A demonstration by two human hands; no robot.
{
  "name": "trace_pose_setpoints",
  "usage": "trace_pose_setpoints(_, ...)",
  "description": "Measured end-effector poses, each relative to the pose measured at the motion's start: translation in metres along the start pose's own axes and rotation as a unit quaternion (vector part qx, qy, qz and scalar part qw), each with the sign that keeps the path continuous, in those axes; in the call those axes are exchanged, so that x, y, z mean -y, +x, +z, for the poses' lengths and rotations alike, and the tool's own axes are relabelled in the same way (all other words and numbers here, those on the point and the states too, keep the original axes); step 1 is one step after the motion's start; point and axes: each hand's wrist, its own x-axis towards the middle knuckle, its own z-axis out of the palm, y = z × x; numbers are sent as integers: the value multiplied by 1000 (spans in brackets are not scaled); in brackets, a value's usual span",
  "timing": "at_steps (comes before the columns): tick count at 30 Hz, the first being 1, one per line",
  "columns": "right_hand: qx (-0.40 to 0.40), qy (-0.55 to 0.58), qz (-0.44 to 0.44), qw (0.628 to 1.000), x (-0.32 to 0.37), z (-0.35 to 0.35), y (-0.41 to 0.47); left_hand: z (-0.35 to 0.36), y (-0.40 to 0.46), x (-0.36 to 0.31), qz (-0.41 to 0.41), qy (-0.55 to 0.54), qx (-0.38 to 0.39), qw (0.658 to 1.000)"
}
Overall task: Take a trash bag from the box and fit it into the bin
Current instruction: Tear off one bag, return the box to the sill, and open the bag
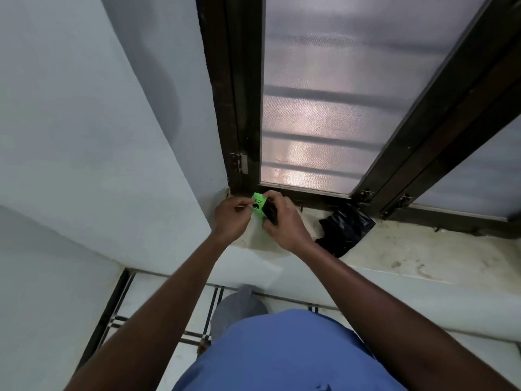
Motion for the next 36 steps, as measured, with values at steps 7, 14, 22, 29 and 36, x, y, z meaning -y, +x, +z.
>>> trace_pose_setpoints(7,68,-318,-26,945,10,22,20,-10,-18,26,-113,81,109,984)
trace_pose_setpoints(14,35,-204,16,978,37,54,30,-22,-39,53,-158,0,128,979)
trace_pose_setpoints(22,-126,27,91,987,7,21,-36,10,-45,36,-84,-24,195,977)
trace_pose_setpoints(29,-198,136,203,949,-39,-30,-115,97,-61,6,71,87,237,965)
trace_pose_setpoints(36,-215,156,252,930,-71,-70,-149,166,-69,-6,198,298,259,897)
